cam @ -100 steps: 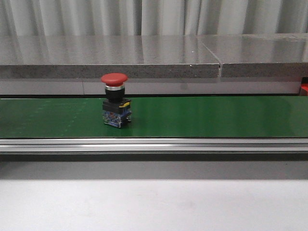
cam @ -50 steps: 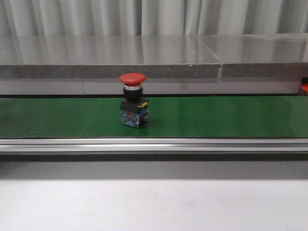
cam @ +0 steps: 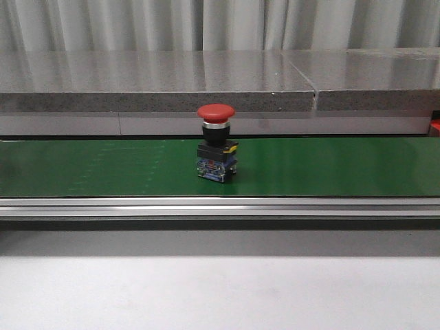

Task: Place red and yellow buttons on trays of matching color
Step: 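Set the yellow button on the green belt and open the left gripper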

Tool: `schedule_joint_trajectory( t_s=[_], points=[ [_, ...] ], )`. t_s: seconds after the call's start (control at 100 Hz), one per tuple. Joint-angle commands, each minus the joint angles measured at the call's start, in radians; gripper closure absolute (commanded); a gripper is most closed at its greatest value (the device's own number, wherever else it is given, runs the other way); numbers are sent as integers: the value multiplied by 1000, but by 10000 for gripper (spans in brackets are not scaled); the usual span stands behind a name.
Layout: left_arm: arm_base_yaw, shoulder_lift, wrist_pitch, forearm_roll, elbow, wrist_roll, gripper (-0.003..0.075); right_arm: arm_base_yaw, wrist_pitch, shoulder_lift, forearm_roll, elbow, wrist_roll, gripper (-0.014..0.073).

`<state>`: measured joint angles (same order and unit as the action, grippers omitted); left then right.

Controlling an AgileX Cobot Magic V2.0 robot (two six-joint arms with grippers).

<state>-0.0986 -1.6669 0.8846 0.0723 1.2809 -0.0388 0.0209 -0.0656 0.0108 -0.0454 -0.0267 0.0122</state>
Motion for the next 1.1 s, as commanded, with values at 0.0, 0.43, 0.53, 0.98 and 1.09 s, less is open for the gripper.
schedule_joint_trajectory(
  t_s=[0.0,0.43,0.53,0.98,1.09],
  points=[
    [3,39,-21,16,62,-2,60,1,82,18,11,14,-3,660],
    [3,41,3,102,199,-55,60,1,82,18,11,14,-3,660],
    [-3,43,3,102,199,-47,60,1,82,18,11,14,-3,660],
    [-133,161,-38,100,46,-30,60,1,82,18,11,14,-3,660],
    [-149,226,-106,100,-36,-30,60,1,82,18,11,14,-3,660]
  ],
)
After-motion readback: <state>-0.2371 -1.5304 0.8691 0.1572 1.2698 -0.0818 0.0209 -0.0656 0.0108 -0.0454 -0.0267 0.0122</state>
